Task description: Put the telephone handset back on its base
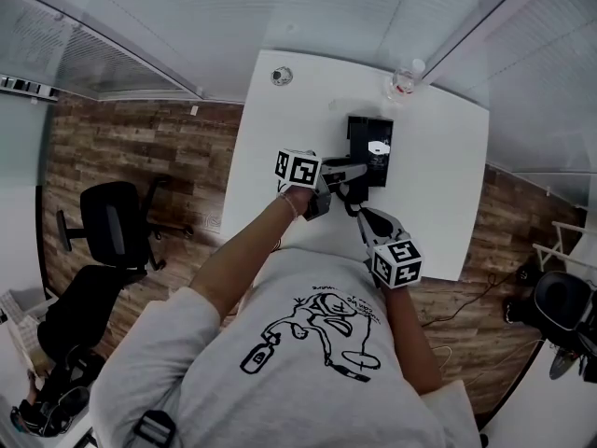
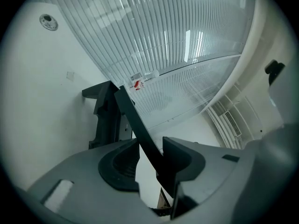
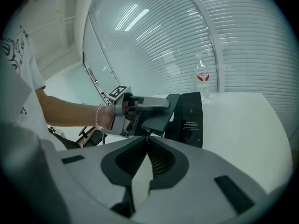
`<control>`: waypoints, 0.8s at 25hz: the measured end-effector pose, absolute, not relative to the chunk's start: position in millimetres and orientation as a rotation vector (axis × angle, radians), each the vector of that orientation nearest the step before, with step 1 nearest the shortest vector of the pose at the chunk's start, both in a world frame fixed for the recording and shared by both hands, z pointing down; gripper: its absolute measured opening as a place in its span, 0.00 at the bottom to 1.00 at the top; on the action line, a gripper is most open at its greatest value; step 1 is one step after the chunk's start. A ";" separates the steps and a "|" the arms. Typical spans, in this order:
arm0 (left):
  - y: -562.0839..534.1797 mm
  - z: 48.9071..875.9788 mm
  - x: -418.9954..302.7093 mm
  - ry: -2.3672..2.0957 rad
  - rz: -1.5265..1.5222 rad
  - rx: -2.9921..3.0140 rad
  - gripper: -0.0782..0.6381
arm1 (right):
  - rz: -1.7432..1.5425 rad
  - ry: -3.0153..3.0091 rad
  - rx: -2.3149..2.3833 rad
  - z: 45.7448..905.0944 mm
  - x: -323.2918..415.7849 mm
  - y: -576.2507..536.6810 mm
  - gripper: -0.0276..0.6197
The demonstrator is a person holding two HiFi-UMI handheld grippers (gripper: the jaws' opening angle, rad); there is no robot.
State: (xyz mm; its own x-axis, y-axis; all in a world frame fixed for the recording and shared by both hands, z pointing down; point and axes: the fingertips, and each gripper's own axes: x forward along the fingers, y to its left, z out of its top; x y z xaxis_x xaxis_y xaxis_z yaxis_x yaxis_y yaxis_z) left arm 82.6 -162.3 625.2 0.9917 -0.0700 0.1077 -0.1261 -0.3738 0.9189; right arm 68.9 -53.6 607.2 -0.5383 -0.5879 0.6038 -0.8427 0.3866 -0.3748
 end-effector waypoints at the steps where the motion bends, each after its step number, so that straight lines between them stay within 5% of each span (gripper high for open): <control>1: -162.7 626.3 83.8 -0.139 0.057 1.947 0.31 | 0.944 -2.274 1.243 607.2 70.1 -54.1 0.07; 15: -172.0 639.2 84.4 -0.182 0.071 1.892 0.31 | 0.990 -2.252 1.287 611.2 75.6 -65.3 0.07; 20: -176.3 644.3 80.2 -0.280 0.208 2.028 0.39 | 1.011 -2.253 1.296 613.1 76.3 -65.1 0.07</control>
